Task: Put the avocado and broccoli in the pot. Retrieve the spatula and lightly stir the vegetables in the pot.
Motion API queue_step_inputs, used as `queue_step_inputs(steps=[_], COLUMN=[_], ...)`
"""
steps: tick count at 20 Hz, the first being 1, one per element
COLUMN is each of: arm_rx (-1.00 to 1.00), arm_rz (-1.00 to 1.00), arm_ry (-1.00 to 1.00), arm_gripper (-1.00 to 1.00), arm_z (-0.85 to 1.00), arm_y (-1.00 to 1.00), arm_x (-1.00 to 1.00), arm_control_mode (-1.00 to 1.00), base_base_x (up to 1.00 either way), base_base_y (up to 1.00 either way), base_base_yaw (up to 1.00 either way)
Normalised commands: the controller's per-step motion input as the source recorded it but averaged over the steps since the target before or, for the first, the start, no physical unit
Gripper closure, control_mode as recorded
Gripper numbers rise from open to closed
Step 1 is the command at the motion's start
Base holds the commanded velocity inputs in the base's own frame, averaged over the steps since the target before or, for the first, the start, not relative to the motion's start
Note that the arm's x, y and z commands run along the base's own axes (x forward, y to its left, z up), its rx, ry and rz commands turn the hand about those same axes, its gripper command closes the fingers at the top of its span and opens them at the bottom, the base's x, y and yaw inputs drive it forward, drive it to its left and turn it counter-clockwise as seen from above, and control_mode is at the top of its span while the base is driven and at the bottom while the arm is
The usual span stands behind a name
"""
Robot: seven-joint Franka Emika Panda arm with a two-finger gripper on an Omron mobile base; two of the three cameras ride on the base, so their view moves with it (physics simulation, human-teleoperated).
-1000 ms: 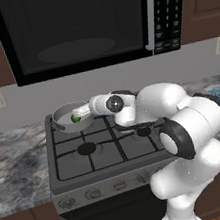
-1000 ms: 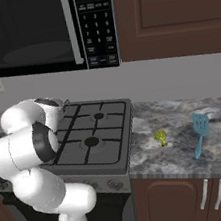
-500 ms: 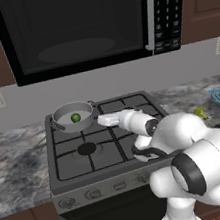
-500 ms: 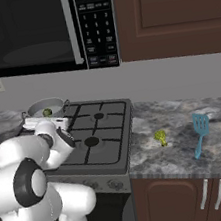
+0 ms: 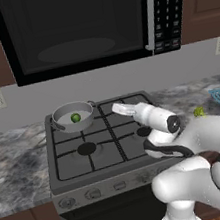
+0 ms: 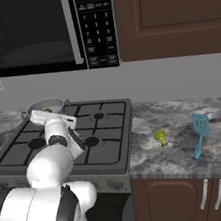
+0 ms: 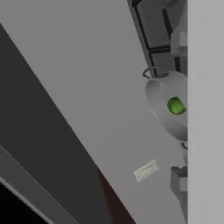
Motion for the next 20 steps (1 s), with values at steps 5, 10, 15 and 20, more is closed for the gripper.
queue_step_inputs(steps=[5,10,15,20], arm_rx=[0.02,-0.04,-0.19,-0.46], arm_rz=[-0.03,0.00,0.00,0.00], arm_ry=[0.00,0.25,0.51,0.40], arm_gripper=[-1.00,-1.00,-1.00,-1.00], arm_z=[0.05,0.63,0.50,0.00], arm_y=[0.03,-0.01,-0.45,-0.75], arm_x=[-0.49,-0.01,0.00,0.00], arm_control_mode=[-1.00,-1.00,-1.00,-1.00], base_base_x=[0.00,0.00,0.00,0.00], base_base_y=[0.00,0.00,0.00,0.00], base_base_yaw=[0.00,0.00,0.00,0.00])
